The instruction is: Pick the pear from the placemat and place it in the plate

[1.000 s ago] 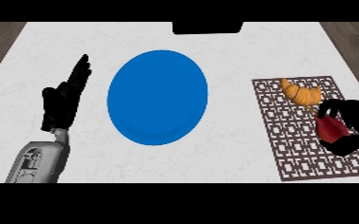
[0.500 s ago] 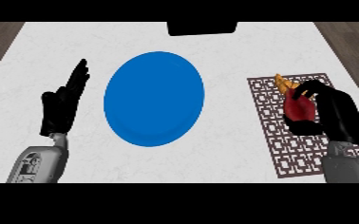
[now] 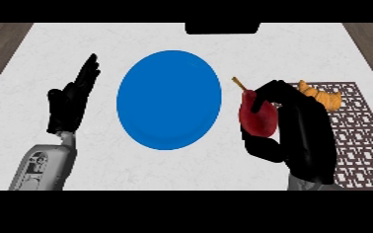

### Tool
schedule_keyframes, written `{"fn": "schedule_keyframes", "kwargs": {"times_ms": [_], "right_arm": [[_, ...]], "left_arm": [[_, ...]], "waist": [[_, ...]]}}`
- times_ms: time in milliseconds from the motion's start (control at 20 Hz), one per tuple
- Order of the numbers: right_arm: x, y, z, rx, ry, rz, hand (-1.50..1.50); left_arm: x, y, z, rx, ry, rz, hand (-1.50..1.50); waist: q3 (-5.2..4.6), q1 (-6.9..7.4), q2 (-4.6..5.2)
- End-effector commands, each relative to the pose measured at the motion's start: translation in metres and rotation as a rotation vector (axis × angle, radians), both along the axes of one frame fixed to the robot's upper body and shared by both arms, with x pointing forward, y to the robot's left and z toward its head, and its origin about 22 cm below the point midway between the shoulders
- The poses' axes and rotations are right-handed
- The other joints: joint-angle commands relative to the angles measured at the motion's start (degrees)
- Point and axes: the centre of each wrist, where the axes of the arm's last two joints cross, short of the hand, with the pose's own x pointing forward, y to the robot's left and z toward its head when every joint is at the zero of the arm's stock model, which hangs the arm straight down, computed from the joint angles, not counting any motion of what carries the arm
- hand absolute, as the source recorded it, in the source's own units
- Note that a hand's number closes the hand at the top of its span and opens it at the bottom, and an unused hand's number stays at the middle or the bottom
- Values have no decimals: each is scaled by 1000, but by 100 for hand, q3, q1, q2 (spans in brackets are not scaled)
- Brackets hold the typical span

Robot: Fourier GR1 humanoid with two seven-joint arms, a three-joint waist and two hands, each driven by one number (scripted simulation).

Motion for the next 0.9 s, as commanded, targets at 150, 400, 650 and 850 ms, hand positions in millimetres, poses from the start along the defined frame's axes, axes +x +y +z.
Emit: {"fn": "schedule_keyframes", "kwargs": {"times_ms": [150, 400, 650, 850], "right_arm": [[11, 88, 7, 59, 77, 13, 150], [64, 115, 7, 102, 106, 42, 150], [92, 134, -25, -75, 191, 15, 150], [119, 138, -49, -134, 267, -29, 150]], "left_arm": [[2, -13, -2, 2, -10, -41, 0], [5, -4, 4, -15, -19, -49, 0], [6, -6, 4, 6, -21, -57, 0], [16, -30, 9, 0, -7, -61, 0]], "waist": [[13, 172, 69], [15, 240, 82], [14, 285, 91], [17, 321, 112]]}}
